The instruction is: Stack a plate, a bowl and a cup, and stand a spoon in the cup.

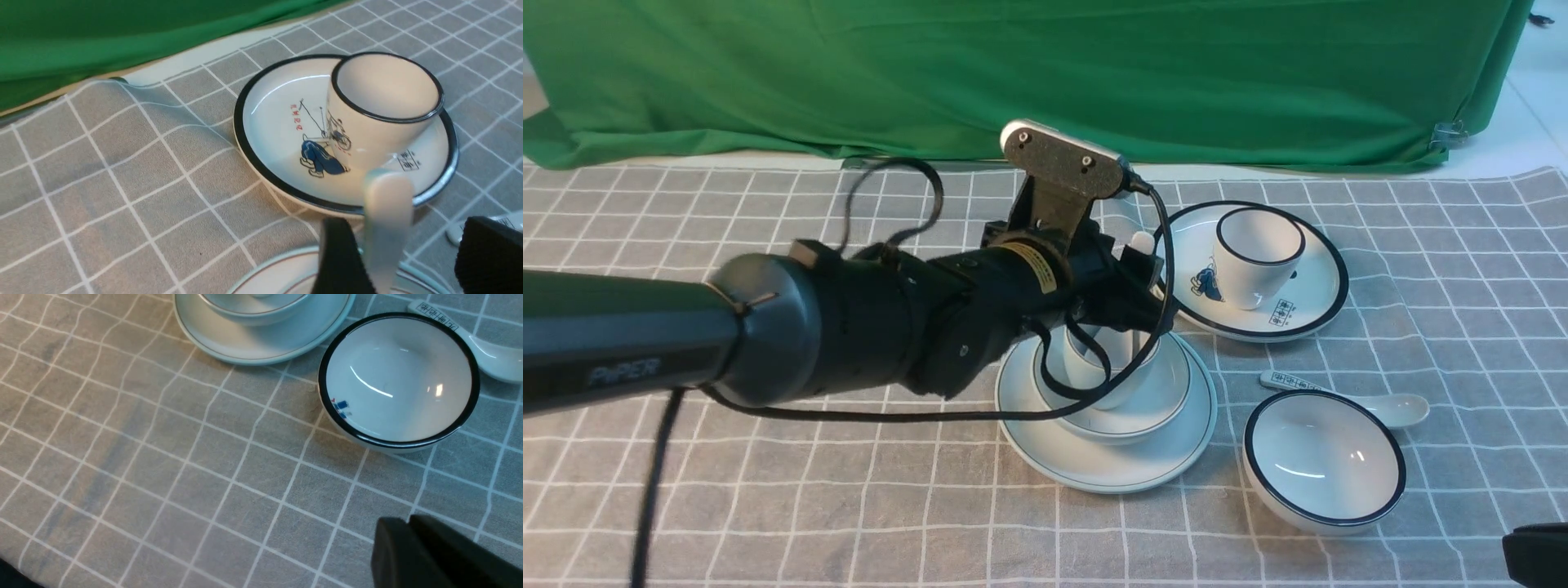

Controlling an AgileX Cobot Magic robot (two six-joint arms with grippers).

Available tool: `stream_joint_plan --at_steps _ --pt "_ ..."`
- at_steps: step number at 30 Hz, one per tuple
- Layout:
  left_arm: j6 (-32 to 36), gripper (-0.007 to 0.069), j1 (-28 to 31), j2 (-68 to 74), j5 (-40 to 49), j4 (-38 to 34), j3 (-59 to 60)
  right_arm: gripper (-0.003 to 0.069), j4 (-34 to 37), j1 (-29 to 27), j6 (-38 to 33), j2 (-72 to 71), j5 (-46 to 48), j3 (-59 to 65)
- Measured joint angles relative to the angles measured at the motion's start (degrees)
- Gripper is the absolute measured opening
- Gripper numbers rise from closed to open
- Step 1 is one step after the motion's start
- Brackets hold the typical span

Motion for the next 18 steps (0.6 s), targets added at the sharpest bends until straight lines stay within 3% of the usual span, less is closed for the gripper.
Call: stream_joint_plan --at_steps 5,7,11,14,18 --pt "-0.05 0.0419 0.00 -8.20 10.14 0.88 0.00 0.0070 0.00 0.00 0.00 0.00 0.00 0.00" --pt "-0.05 0.0384 0.00 -13.58 16.30 0.95 0.00 0.0070 0.00 0.00 -0.10 0.00 -0.05 0.00" --pt "-0.72 0.0213 0.00 -24.14 27.31 2.11 0.00 0.0070 0.00 0.00 -1.82 0.00 -2.58 0.00" --pt "-2.52 0.0076 0.00 -30.98 30.80 3.53 1.83 0.0062 -0.19 0.00 -2.57 -0.24 -5.66 0.00" --pt "-7.28 0.0015 0.00 -40.44 29.37 5.10 10.22 0.0025 -1.75 0.00 -2.62 -3.22 -10.29 0.00"
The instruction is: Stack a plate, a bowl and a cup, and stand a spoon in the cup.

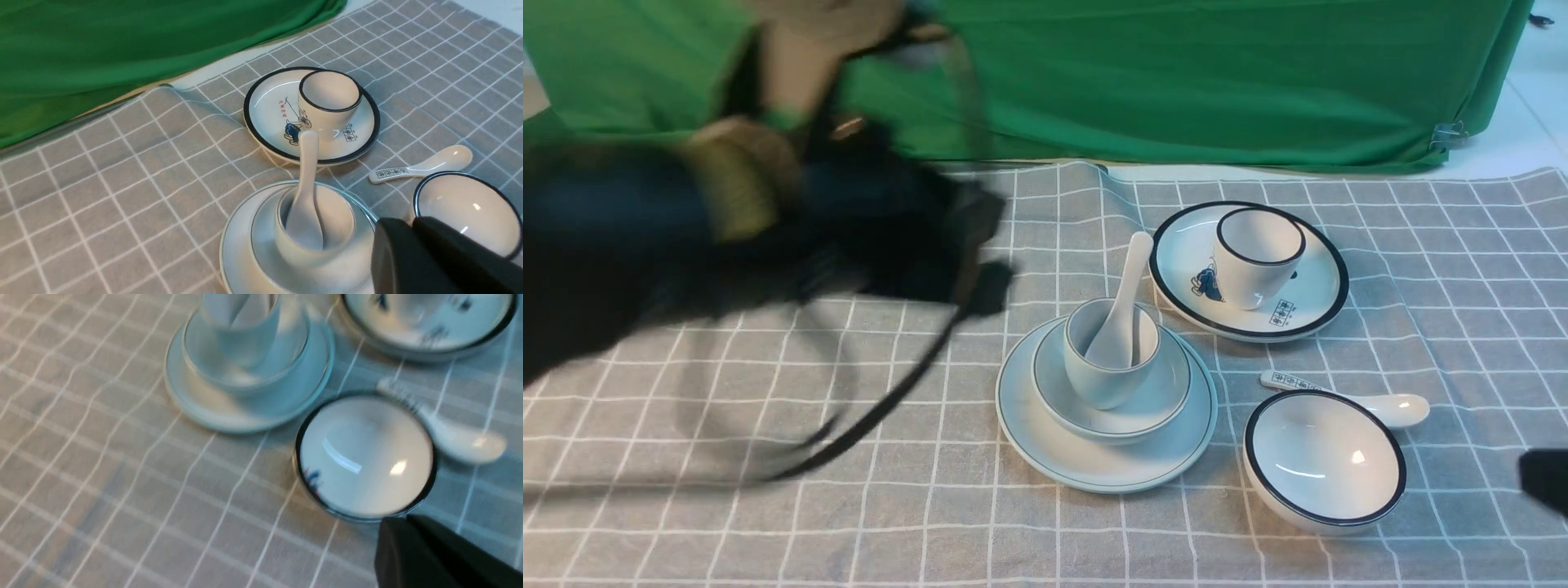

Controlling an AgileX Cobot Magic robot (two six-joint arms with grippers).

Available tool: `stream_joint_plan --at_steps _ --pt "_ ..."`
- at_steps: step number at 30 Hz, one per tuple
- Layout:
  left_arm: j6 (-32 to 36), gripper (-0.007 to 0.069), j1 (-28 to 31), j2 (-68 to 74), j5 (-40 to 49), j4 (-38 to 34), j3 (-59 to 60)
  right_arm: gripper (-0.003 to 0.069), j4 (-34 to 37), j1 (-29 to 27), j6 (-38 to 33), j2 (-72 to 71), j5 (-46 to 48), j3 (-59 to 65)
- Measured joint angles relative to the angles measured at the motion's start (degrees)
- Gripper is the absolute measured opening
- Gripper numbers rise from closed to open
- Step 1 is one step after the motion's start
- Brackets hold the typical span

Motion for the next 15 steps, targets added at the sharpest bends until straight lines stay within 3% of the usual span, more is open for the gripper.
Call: stream_joint_plan --at_steps 5,15 --pt "-10.01 0.0001 0.00 -15.65 -10.97 2.86 18.18 0.0019 -2.92 0.00 0.05 -14.10 -8.23 0.00" --pt "-12.10 0.0001 0.05 -28.21 -21.09 3.04 33.98 0.0020 -4.29 0.00 0.69 -28.78 -11.14 -0.05"
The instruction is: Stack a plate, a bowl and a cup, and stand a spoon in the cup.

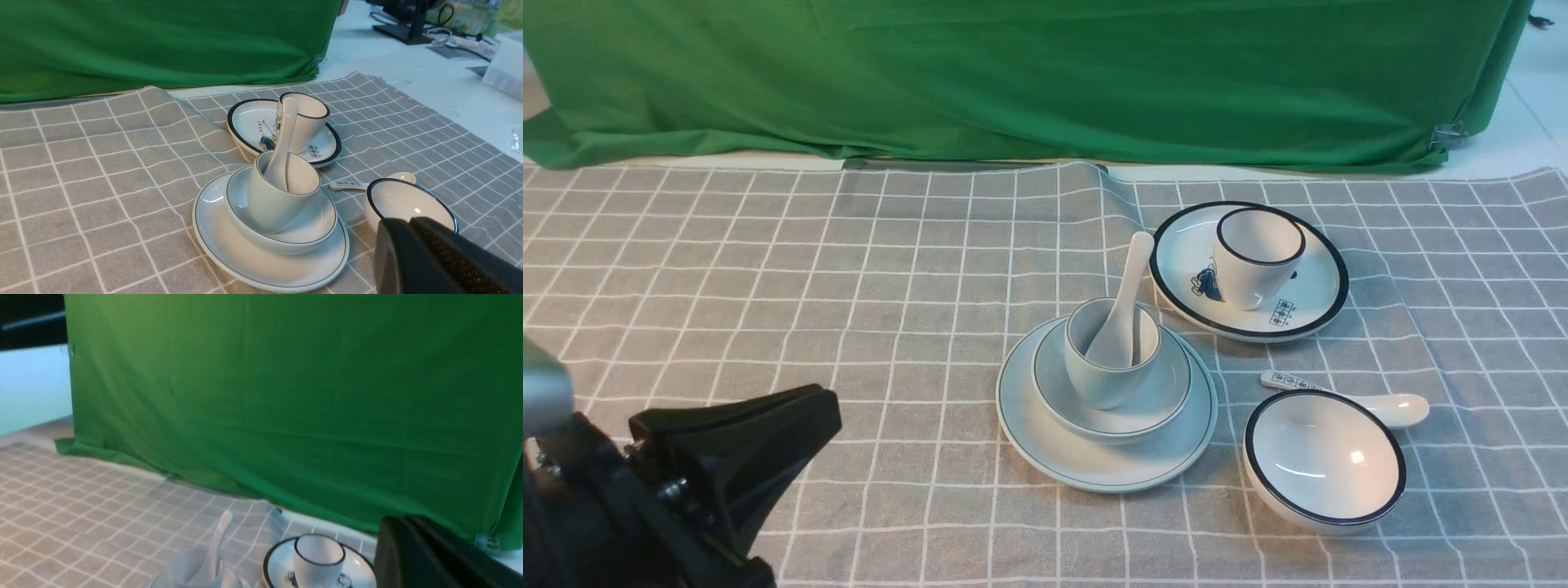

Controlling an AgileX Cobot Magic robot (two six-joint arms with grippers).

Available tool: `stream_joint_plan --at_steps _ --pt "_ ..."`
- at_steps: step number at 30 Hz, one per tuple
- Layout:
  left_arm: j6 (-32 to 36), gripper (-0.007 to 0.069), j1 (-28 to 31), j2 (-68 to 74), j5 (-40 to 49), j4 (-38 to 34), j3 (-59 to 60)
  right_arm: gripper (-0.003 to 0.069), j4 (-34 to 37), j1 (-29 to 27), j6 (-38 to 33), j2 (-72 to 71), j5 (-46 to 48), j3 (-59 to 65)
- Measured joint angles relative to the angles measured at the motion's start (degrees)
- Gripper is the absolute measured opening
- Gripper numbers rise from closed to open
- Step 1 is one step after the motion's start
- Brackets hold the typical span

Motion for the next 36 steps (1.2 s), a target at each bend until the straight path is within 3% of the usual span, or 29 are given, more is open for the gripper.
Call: stream_joint_plan --at_steps 10,29,33,36 --pt "0.00 0.0010 0.00 -0.51 -1.63 0.26 0.40 0.0020 3.65 0.00 0.05 -4.32 -1.59 -2.32" --pt "0.14 0.0010 0.00 -0.51 -1.63 0.33 0.40 0.0035 3.70 0.00 0.48 -4.64 -1.85 -2.58" --pt "5.01 0.0010 0.52 -2.21 -0.38 -1.48 0.98 0.0043 3.70 0.00 0.48 -4.64 -1.85 -2.58" --pt "15.44 0.0010 4.41 -6.54 -0.95 -11.48 4.18 0.0056 3.64 0.00 0.48 -4.64 -1.85 -2.58"
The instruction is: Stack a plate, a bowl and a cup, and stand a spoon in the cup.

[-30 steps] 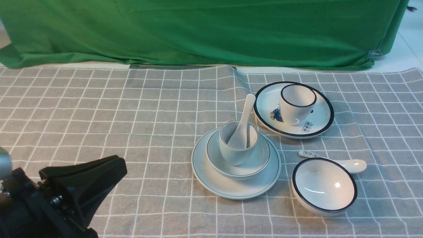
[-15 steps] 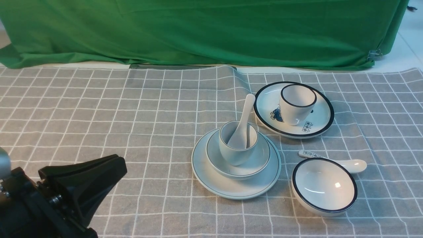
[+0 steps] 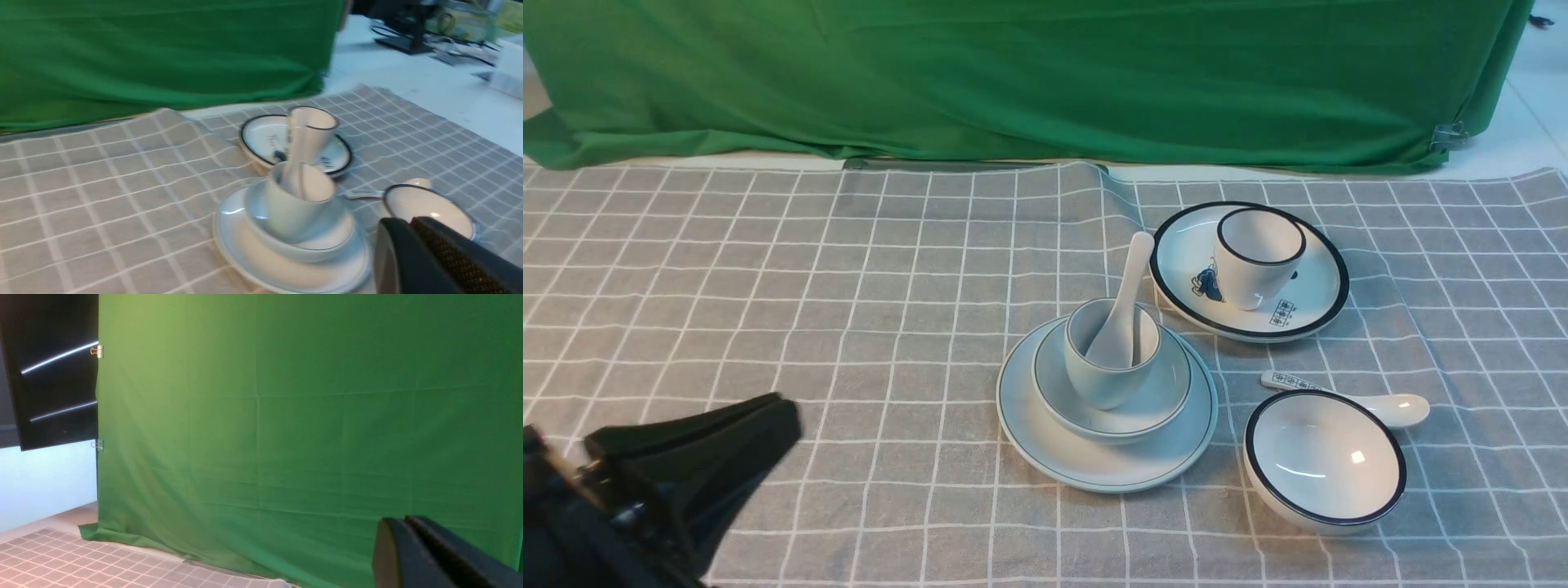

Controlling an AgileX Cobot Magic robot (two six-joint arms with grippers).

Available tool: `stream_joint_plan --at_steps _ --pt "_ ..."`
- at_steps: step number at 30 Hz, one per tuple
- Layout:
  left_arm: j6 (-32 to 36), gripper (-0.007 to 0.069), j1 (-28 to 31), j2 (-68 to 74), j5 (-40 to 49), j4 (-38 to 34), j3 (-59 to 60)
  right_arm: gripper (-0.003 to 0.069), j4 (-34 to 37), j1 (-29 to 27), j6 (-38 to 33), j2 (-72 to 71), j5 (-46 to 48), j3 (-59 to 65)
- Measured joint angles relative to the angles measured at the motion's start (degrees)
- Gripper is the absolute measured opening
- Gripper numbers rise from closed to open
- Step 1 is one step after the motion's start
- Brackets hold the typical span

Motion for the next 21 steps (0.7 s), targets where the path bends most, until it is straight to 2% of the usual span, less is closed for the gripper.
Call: stream_joint_plan --at_steps 1,2,5,9,14,21 --pt "2.77 0.0010 3.70 -2.91 -1.41 -2.87 3.33 0.0063 0.00 0.00 0.00 0.00 0.00 0.00" --pt "3.20 0.0010 4.72 -4.30 -2.14 -3.37 4.27 0.0064 0.00 0.00 0.00 0.00 0.00 0.00" --pt "1.77 0.0010 14.21 -13.31 -4.08 -2.30 12.39 0.0076 0.00 0.00 0.00 0.00 0.00 0.00" --pt "0.91 0.0010 24.63 -22.35 5.73 -1.18 15.38 0.0087 0.00 0.00 0.00 0.00 0.05 0.00" --pt "2.77 0.0010 28.82 -25.49 14.87 -0.72 15.66 0.0088 0.00 0.00 0.00 0.00 0.09 0.00" --pt "10.28 0.0011 31.52 -26.85 15.95 -3.33 15.66 0.0102 0.00 0.00 0.00 0.00 0.09 0.00"
